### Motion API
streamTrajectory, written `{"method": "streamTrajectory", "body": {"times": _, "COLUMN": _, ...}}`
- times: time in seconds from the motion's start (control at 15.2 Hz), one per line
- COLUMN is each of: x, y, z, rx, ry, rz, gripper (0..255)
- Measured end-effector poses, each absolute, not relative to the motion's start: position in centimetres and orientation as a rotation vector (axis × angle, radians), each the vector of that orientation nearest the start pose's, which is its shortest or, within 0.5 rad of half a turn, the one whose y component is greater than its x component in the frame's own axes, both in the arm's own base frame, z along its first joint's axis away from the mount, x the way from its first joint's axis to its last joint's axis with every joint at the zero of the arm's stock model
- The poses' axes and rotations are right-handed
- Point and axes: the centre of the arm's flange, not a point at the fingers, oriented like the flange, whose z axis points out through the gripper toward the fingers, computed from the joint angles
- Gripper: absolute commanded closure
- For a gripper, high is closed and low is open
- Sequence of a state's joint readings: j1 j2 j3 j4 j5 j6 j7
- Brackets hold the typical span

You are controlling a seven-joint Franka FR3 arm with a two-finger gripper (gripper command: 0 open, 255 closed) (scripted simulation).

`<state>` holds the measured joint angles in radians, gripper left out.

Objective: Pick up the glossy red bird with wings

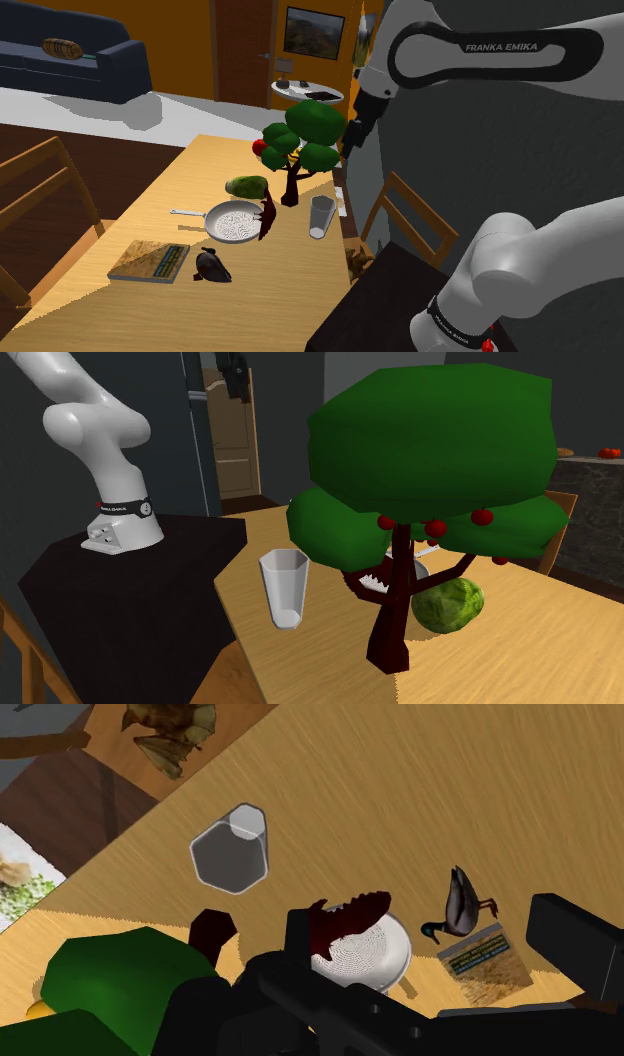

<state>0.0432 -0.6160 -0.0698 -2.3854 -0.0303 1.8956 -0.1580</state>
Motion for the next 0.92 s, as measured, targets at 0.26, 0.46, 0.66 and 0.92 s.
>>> {"method": "streamTrajectory", "body": {"times": 0.26, "x": 41.5, "y": -2.1, "z": 51.3, "rx": -3.115, "ry": -0.293, "rz": -0.173, "gripper": 0}}
{"method": "streamTrajectory", "body": {"times": 0.46, "x": 44.3, "y": -2.2, "z": 48.8, "rx": -3.105, "ry": -0.337, "rz": -0.154, "gripper": 0}}
{"method": "streamTrajectory", "body": {"times": 0.66, "x": 47.4, "y": -1.9, "z": 45.3, "rx": -3.094, "ry": -0.381, "rz": -0.135, "gripper": 0}}
{"method": "streamTrajectory", "body": {"times": 0.92, "x": 51.6, "y": -1.7, "z": 42.0, "rx": -3.08, "ry": -0.438, "rz": -0.112, "gripper": 0}}
